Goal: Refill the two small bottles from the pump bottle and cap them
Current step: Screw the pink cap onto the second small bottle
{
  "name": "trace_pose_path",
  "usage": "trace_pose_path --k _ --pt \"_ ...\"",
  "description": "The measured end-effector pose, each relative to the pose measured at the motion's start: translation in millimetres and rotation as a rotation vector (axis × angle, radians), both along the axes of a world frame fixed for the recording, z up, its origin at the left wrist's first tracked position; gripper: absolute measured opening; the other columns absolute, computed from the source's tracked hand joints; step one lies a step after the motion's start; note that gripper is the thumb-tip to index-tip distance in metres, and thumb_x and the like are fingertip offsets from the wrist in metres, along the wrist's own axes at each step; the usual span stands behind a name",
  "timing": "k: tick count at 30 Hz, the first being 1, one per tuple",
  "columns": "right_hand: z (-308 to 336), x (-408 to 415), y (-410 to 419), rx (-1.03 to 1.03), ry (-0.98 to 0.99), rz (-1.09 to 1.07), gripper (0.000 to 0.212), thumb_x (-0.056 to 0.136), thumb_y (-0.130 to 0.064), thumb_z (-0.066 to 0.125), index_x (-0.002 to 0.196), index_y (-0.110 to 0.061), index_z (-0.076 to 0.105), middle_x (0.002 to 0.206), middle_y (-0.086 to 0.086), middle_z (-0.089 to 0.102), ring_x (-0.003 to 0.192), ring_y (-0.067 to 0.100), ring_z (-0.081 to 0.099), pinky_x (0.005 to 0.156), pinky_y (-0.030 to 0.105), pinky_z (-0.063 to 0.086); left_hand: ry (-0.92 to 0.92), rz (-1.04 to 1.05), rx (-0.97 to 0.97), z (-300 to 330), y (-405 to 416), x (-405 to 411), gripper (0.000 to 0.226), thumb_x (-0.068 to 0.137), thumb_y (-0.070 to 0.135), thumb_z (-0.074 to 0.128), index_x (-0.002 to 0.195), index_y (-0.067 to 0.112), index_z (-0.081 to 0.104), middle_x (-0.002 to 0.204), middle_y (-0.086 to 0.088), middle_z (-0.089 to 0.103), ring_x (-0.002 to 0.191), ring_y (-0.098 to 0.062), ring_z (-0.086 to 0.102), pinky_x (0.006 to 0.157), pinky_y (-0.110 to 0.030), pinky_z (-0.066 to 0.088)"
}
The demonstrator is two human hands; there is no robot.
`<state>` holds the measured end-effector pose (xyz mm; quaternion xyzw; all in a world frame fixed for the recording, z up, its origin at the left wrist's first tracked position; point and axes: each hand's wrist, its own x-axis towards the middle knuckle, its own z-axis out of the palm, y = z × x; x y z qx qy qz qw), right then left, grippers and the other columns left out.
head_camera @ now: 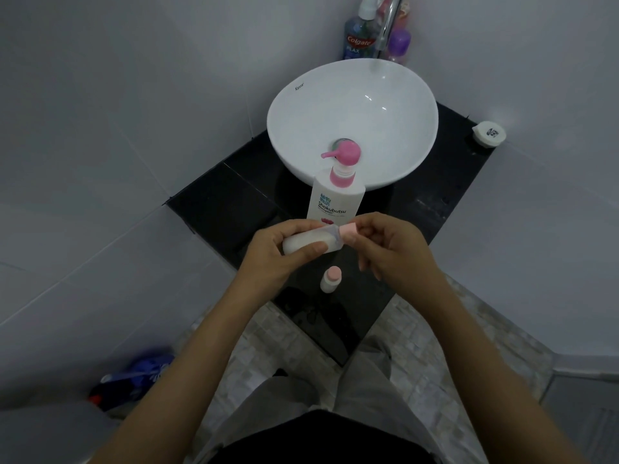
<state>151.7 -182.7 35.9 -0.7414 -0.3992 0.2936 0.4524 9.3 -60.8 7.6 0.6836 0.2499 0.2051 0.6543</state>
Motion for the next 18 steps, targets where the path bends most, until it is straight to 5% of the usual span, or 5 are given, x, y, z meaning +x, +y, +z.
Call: trace_pose_path --k 3,11,18 --pt "-4.5 -2.5 2.6 -0.011 0.004 -0.047 0.014 0.092 -0.021 0.058 0.100 -0.012 0.066 0.053 -0.021 0.060 0.042 -0.001 0.053 0.044 0.006 0.038 0.002 0.028 0.055 0.6 -0.4 2.0 0.025 0.080 0.013 0.069 0.103 0.022 0.067 0.102 0.007 0.067 0.093 0.005 0.061 0.076 -0.008 0.047" --pt "-10.2 -4.7 4.7 -0.021 0.081 -0.134 0.021 0.091 -0.024 0.060 0.100 -0.006 0.066 0.055 -0.008 0.060 0.037 0.000 0.051 0.041 0.005 0.037 -0.003 0.052 0.156 -4.6 -4.3 1.3 0.029 0.076 0.026 0.070 0.104 0.023 0.067 0.101 0.007 0.067 0.094 0.004 0.060 0.077 -0.008 0.047" --pt "-20.2 0.7 3.4 -0.114 -0.056 -0.092 0.048 0.081 -0.037 0.069 0.125 -0.029 0.050 0.076 0.000 0.067 0.058 0.003 0.060 0.058 0.010 0.048 0.224 0.044 0.238 -37.9 7.9 -4.3 0.044 0.073 0.026 0.077 0.114 0.031 0.062 0.100 0.018 0.060 0.095 0.001 0.054 0.080 -0.015 0.043"
